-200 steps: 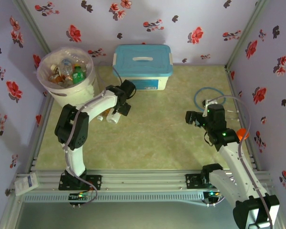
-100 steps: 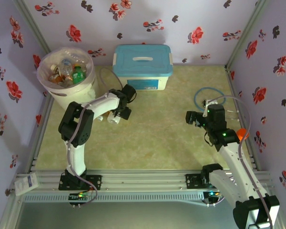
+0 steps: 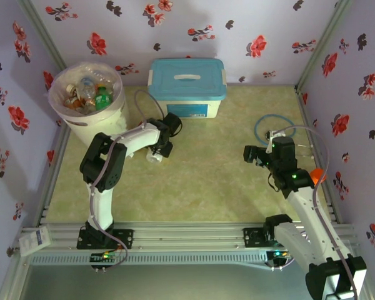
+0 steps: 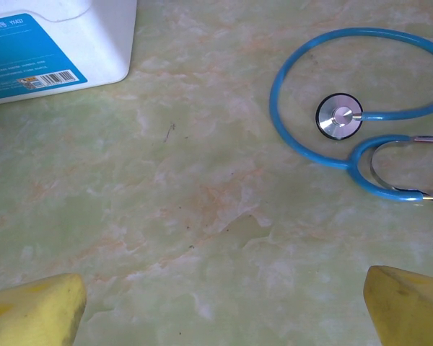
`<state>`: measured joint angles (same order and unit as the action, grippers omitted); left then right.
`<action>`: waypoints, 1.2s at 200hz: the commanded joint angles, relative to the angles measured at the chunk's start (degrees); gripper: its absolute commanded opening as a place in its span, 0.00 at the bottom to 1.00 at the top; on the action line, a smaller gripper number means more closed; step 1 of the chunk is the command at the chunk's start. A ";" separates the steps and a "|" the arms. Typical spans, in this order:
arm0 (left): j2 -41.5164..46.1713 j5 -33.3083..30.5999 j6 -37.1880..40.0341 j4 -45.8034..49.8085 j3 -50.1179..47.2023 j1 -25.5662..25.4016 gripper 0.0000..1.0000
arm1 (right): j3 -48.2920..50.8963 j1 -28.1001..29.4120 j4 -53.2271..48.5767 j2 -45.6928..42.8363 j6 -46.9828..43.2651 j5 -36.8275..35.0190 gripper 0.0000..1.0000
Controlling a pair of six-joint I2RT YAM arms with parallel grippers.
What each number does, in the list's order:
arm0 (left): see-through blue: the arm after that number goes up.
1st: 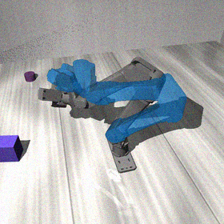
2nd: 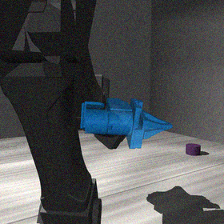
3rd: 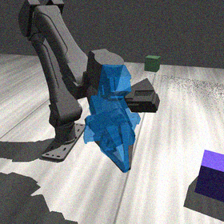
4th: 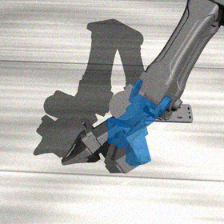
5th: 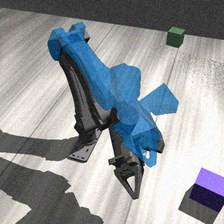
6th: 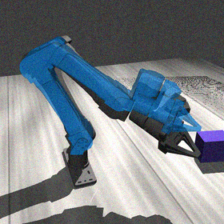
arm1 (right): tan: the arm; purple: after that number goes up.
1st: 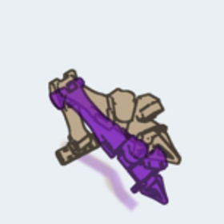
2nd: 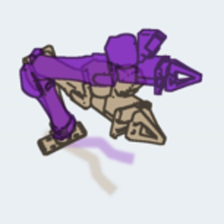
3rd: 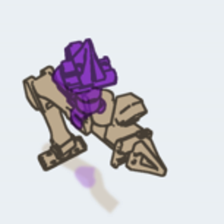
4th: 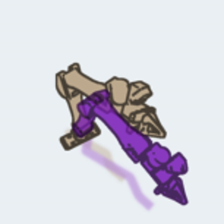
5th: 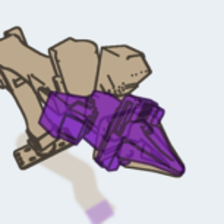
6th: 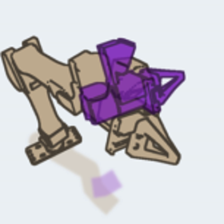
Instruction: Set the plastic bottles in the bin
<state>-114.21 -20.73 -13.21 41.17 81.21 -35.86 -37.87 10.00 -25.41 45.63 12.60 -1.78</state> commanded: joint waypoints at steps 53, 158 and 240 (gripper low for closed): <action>10.42 -0.23 -0.52 5.80 7.15 -1.67 0.60 | 1.35 -0.43 2.44 -0.65 1.61 0.02 0.99; 31.41 -1.72 -3.49 17.23 28.88 15.22 0.41 | 2.52 -0.42 6.23 1.43 2.96 0.02 0.99; 22.11 23.86 -6.68 21.24 40.14 43.59 0.37 | 3.15 -0.45 7.69 2.47 2.68 0.20 0.99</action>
<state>-86.63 -8.10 -17.72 58.67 118.41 3.62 -35.14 10.00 -19.84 48.07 15.00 -1.50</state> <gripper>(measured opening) 0.605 0.993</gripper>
